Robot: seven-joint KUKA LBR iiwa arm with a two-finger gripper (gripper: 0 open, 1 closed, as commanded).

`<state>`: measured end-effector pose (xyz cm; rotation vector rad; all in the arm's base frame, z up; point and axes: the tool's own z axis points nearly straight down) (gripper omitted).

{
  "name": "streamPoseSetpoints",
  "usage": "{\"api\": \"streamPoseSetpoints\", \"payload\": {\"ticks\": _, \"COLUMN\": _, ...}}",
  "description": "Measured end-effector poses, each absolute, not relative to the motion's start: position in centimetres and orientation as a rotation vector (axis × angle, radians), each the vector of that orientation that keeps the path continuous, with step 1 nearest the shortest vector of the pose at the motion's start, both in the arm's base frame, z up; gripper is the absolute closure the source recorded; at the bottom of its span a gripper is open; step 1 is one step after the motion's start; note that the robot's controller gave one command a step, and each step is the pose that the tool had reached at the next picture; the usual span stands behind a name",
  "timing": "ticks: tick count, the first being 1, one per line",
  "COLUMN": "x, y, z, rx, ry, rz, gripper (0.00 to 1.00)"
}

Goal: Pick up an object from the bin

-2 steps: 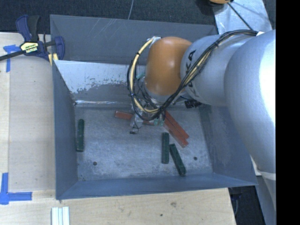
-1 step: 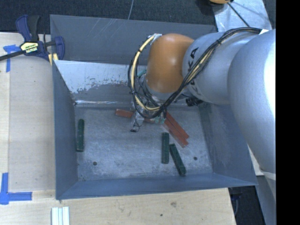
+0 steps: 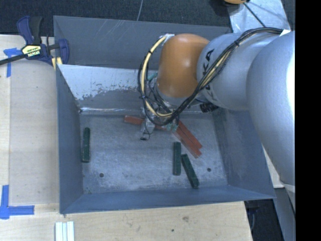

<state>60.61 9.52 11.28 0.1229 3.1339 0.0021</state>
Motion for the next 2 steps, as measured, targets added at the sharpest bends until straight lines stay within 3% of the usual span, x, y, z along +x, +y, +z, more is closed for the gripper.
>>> {"api": "streamPoseSetpoints", "payload": {"ticks": 2, "x": 60.5, "y": 9.5, "z": 13.9, "rx": 0.123, "ry": 3.14, "rz": 0.0, "gripper": 1.0}}
